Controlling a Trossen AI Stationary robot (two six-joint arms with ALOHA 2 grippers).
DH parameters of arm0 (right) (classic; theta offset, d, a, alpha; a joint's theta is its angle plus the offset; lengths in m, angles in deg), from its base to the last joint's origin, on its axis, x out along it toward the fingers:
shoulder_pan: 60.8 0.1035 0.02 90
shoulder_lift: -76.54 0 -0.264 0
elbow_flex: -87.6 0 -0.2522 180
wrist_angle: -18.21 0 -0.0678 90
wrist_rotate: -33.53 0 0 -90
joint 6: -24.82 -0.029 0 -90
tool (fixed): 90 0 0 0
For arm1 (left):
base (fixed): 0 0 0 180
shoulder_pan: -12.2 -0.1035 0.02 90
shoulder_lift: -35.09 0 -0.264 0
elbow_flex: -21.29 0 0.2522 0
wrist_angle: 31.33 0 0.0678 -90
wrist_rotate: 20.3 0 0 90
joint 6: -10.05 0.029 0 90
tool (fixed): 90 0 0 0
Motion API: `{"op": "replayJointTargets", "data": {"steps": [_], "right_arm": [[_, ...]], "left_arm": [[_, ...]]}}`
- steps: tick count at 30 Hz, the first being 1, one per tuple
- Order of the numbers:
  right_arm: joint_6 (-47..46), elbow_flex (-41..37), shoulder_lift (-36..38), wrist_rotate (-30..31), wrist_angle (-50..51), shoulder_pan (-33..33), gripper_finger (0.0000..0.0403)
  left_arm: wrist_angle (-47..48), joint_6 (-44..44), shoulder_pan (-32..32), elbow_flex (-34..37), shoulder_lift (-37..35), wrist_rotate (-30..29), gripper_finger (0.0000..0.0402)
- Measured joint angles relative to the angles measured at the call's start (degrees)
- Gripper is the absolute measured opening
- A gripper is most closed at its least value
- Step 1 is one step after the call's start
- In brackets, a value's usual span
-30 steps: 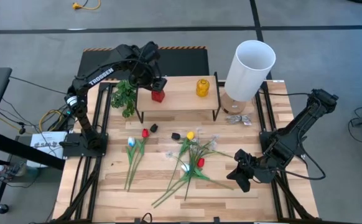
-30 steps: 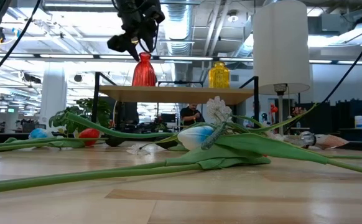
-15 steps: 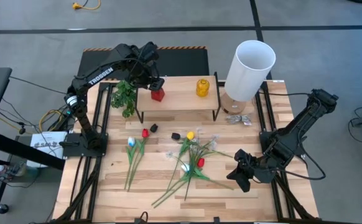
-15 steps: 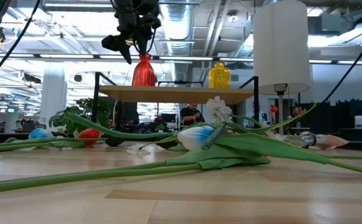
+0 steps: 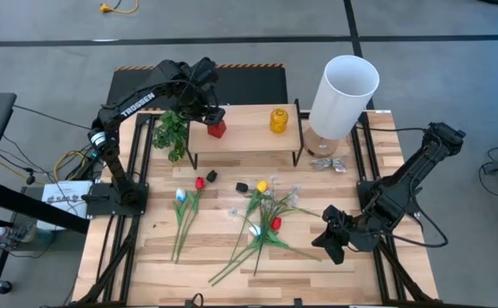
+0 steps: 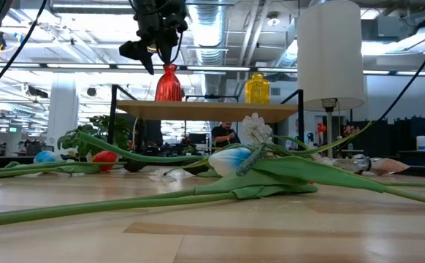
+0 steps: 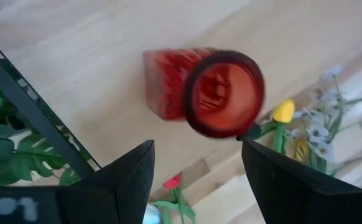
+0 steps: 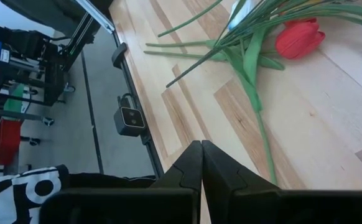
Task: Pick and place flowers into a vace then onto a shelf
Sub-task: Put the left yellow flower into the red vase on the shelf
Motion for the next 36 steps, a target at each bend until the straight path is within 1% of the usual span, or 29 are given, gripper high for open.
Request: {"op": "replayJointTargets", "data": {"steps": [3,8,12,16,20,24,26,28,30,32,36], "right_arm": [[0.00,0.00,0.02,0.00,0.00,0.00,0.0001],[0.38,0.00,0.02,-0.02,0.02,0.00,0.0001],[1.01,0.00,0.02,-0.04,0.00,0.00,0.0001],[1.46,0.00,0.02,-0.45,0.00,0.00,0.0001],[1.48,0.00,0.02,-2.50,0.00,0.25,0.0001],[1.36,0.00,0.02,-3.06,-0.41,1.59,0.0001],[1.37,0.00,0.02,-3.04,-1.34,2.49,0.0001],[1.42,0.00,0.02,-3.05,-3.08,3.51,0.0001],[1.98,0.00,0.02,-2.95,-5.17,4.57,0.0001],[3.93,0.00,0.02,-2.61,-8.10,5.82,0.0001],[9.47,0.00,0.02,1.62,-14.41,8.79,0.0001]], "left_arm": [[1.22,0.09,0.00,-0.75,-0.70,-0.18,0.0229],[4.81,0.09,0.07,-4.59,-2.04,-1.44,0.0229],[5.32,-1.68,1.66,-5.66,-4.71,-1.54,0.0229],[5.34,-4.67,4.90,-5.66,-8.34,-0.71,0.0229],[5.34,-8.28,10.13,-5.66,-12.22,-0.69,0.0229],[5.34,-12.90,18.51,-5.66,-15.78,-1.19,0.0229],[5.34,-15.18,24.26,-5.66,-17.04,-2.39,0.0229],[5.34,-17.40,30.61,-5.66,-17.90,-4.80,0.0229],[5.36,-18.96,37.72,-5.66,-18.13,-8.96,0.0229],[5.26,-21.17,45.40,-5.49,-18.07,-14.48,0.0229],[3.39,-28.25,60.61,-1.97,-18.08,-26.00,0.0229]]}}
